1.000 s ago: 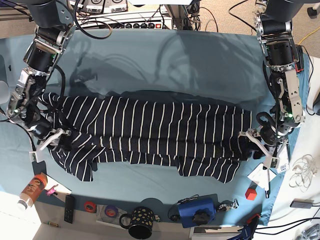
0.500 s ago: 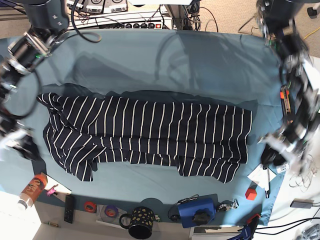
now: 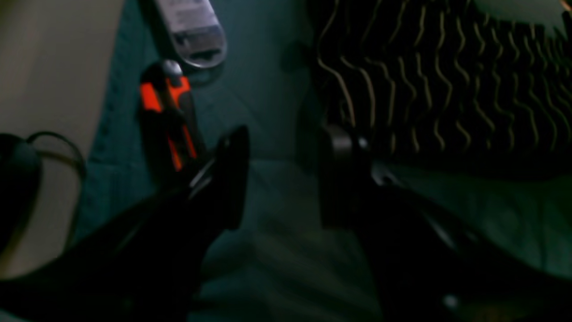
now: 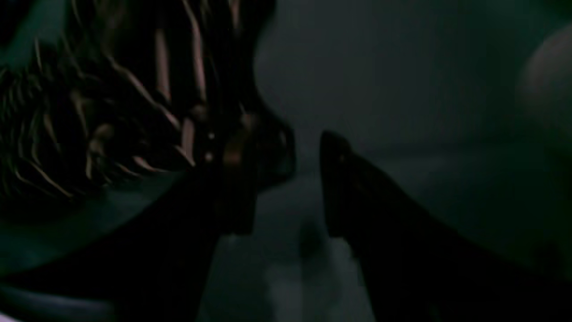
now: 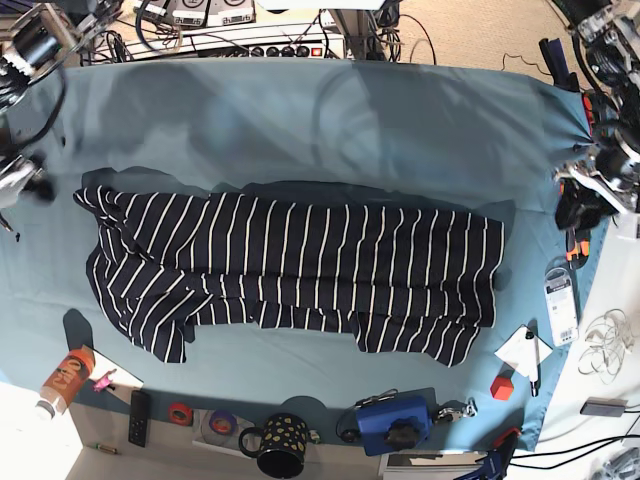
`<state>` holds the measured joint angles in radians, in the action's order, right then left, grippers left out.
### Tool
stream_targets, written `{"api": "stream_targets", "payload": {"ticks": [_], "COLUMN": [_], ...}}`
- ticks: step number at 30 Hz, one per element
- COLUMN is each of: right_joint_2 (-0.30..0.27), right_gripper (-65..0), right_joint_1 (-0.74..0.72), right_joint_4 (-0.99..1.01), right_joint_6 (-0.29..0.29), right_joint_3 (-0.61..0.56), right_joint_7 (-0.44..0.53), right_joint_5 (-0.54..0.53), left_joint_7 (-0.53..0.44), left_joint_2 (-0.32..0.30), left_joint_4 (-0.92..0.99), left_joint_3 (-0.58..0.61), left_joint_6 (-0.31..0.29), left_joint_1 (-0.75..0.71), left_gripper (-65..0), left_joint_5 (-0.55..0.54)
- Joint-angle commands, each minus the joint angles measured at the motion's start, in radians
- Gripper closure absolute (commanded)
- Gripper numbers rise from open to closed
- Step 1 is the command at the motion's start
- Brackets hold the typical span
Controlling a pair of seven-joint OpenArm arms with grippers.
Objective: Layout the t-shirt on the table in an organized manner, then fold the t-shirt properly
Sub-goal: 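Grasp the shirt edge ends with both grippers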
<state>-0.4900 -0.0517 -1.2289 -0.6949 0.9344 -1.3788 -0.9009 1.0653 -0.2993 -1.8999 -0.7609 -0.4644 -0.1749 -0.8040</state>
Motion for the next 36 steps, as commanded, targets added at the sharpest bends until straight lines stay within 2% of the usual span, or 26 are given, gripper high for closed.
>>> {"api": "stream_targets", "payload": {"ticks": [1,7,9,13,20,21,22,25,26,32,36], "right_joint_2": [-0.031,-0.03,-0.031,-0.03,0.017,0.025,0.029,0.032,0.031,0.03,0.03], "right_gripper": [-23.4,-23.4,-23.4,-23.4,-23.1,-21.9,-18.1,-2.7,0.0,0.0,0.0], "right_joint_1": [-0.015,-0.015,-0.015,-0.018,-0.088,-0.094,-0.097,-0.098,-0.098,-0.098,-0.098], "right_joint_4": [0.018,0.126,0.126,0.126,0.126,0.126,0.126,0.126,0.126,0.124,0.124], "right_joint_6": [-0.003,-0.003,-0.003,-0.003,-0.003,-0.003,-0.003,-0.003,-0.003,-0.003,-0.003], "right_joint_3": [0.002,-0.064,-0.111,-0.201,-0.266,-0.266,-0.266,-0.266,-0.266,-0.265,-0.265], "right_joint_7": [0.035,0.045,0.058,0.153,0.159,0.156,0.156,0.154,0.153,0.153,0.152], "right_joint_5": [-0.026,-0.135,-0.135,-0.129,-0.04,-0.04,-0.04,-0.039,-0.034,0.008,0.009], "left_joint_7": [-0.024,-0.026,-0.026,-0.026,-0.026,-0.026,-0.027,-0.063,-0.08,-0.208,-0.192], "left_joint_2": [-0.016,-0.016,-0.016,-0.016,-0.013,-0.013,-0.013,-0.014,-0.014,-0.014,-0.014], "left_joint_4": [-0.017,-0.017,-0.017,-0.017,-0.011,-0.006,0.005,0.043,0.058,0.178,0.253], "left_joint_3": [-0.006,-0.006,-0.006,-0.006,0.007,0.016,0.028,0.077,0.098,0.215,0.28], "left_joint_6": [-0.004,-0.004,-0.004,-0.005,-0.005,-0.006,-0.008,-0.008,-0.007,-0.013,-0.093], "left_joint_1": [0.005,0.009,0.009,0.009,0.006,0.005,0.006,0.006,0.006,0.039,0.1], "left_gripper": [-26.2,-26.2,-26.2,-26.2,-26.2,-26.2,-26.2,-26.3,-26.2,-26.3,-27.2], "left_joint_5": [-0.02,-0.021,-0.02,-0.02,-0.019,-0.019,-0.019,-0.001,0.011,0.078,0.078]}}
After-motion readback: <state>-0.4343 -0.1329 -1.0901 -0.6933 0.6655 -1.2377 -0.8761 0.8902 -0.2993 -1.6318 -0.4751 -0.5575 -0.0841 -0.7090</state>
